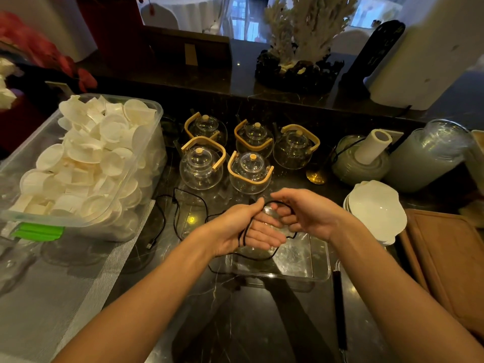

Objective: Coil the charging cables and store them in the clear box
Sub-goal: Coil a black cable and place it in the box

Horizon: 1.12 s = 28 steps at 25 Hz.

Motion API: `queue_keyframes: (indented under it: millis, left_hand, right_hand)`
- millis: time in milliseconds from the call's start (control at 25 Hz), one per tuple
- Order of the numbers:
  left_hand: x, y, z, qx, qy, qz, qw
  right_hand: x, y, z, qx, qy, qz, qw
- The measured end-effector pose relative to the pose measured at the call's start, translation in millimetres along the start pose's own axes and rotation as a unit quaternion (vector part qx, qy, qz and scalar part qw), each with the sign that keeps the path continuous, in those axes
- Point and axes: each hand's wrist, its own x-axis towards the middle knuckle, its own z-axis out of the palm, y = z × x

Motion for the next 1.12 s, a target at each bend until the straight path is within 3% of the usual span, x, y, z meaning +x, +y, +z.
queue_keyframes:
  millis: [120,320,440,600,760,880,1000,1120]
  left_hand:
    - [-1,5,2,-0.055,0.053,0.021,0.997]
    - [-6,29,2,-0.182,0.075,0.106,0.975]
    - [-13,44,1,-0.277,0.019,0.152,0.948]
    - [-23,48,3,-0.322,-0.058,0.148,0.933]
    - [-29,45,-1,-0.329,-0.160,0.118,0.923]
    - [-29,36,-7,-0.212,-0.170,0.063,0.960]
    - [-24,23,-8,-0.035,-0.066,0.029,0.997]
    - [-21,16,-13,0.026,0.019,0.017,0.999]
  right_hand:
    - [-14,-9,19,-0.026,-0.020,-0.064,0.997]
    - [-29,12,44,0.059,-0.078,-0.154,0.983]
    - [-27,48,48,0.037,-0.082,-0.113,0.990]
    - [-15,84,33,0.026,-0.053,-0.041,0.997]
    - [-1,76,12,0.215,-0.109,-0.036,0.970]
    - [8,44,-3,0.273,-0.137,-0.033,0.952]
    - [13,8,-8,0.136,-0.093,0.001,0.986]
    - [8,-14,1,0.020,-0.070,0.028,0.997]
